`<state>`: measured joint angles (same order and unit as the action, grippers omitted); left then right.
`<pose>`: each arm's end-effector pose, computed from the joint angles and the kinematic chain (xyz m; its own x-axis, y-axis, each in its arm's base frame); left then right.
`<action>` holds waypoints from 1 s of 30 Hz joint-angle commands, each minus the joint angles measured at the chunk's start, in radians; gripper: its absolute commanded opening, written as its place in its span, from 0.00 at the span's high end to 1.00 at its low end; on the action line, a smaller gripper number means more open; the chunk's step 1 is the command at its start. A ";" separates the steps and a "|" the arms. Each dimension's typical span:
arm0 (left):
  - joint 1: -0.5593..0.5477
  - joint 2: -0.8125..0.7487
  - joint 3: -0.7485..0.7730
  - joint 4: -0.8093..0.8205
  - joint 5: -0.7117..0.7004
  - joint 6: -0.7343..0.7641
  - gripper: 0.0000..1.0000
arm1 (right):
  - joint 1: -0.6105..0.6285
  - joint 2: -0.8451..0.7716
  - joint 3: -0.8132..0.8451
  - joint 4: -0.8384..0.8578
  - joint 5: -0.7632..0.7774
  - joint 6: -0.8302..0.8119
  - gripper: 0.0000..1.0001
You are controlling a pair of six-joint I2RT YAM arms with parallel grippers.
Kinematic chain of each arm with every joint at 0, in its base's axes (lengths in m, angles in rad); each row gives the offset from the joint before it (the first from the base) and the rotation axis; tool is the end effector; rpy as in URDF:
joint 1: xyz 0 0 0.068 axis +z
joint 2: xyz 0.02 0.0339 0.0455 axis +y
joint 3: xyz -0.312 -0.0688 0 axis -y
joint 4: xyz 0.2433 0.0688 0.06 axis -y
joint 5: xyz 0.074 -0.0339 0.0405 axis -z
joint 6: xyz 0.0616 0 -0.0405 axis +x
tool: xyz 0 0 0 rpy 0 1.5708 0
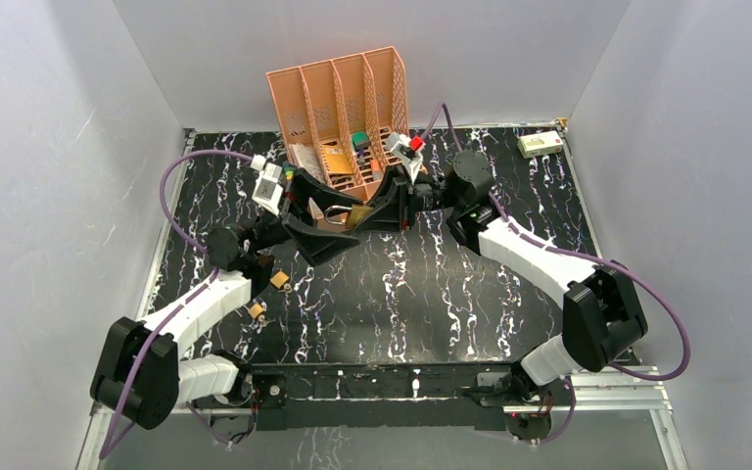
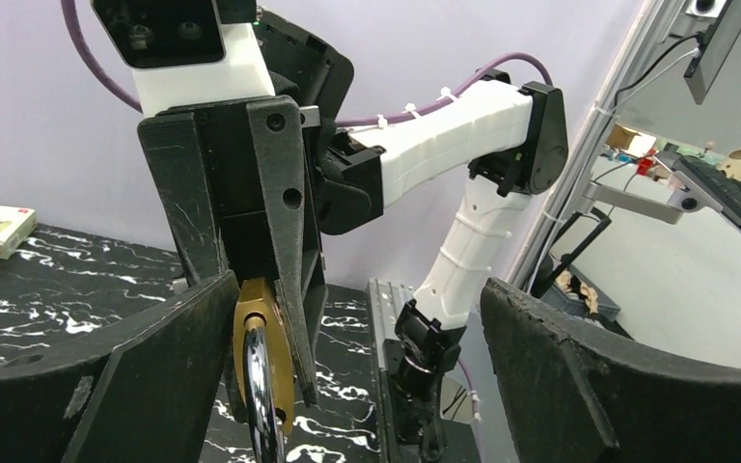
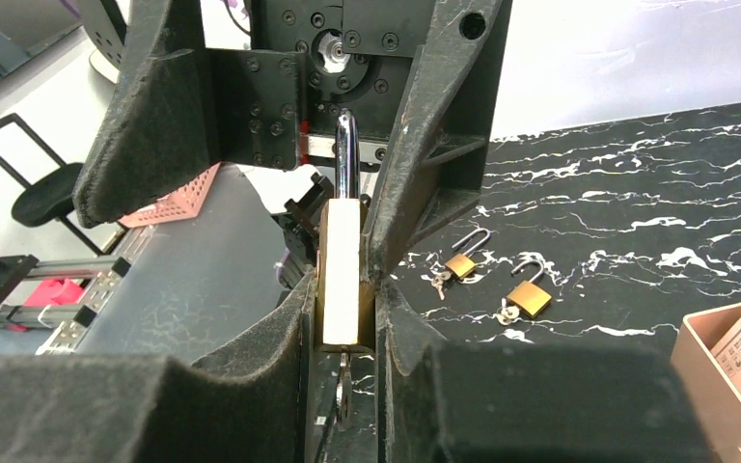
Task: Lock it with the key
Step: Lock the lock.
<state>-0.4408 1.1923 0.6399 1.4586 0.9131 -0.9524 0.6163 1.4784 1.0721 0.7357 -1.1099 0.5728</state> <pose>0.1711 -0.1346 0.4147 -0.1595 -0.4755 -0.8651 0.9872 -0.0739 -0.1414 0.2410 0.2383 0.4159 -0.2923 0.0883 -0.9522 -0.9403 -0.2080 0.2694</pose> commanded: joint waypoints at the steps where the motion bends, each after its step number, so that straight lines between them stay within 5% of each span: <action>1: -0.016 -0.007 0.042 0.101 0.087 -0.013 0.18 | 0.002 -0.037 0.068 0.020 0.032 -0.022 1.00; 9: -0.018 0.021 0.073 0.104 0.165 0.000 0.99 | 0.002 -0.045 0.082 -0.029 0.032 -0.044 1.00; 21: -0.018 0.096 0.130 0.103 0.245 -0.123 0.98 | 0.002 -0.091 0.104 -0.171 0.062 -0.135 1.00; 26: -0.018 0.057 0.078 0.103 0.184 -0.019 0.94 | 0.001 -0.107 0.105 -0.202 0.070 -0.157 1.00; 29: -0.018 -0.002 0.028 0.092 0.105 0.056 0.75 | 0.002 -0.117 0.104 -0.217 0.074 -0.168 1.00; 30: -0.017 -0.014 0.025 0.070 0.093 0.068 0.47 | 0.001 -0.119 0.108 -0.224 0.072 -0.170 1.00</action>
<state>-0.4301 1.2747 0.6991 1.4670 0.9531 -0.9508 0.6292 1.4021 1.1053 0.4812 -1.1034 0.4335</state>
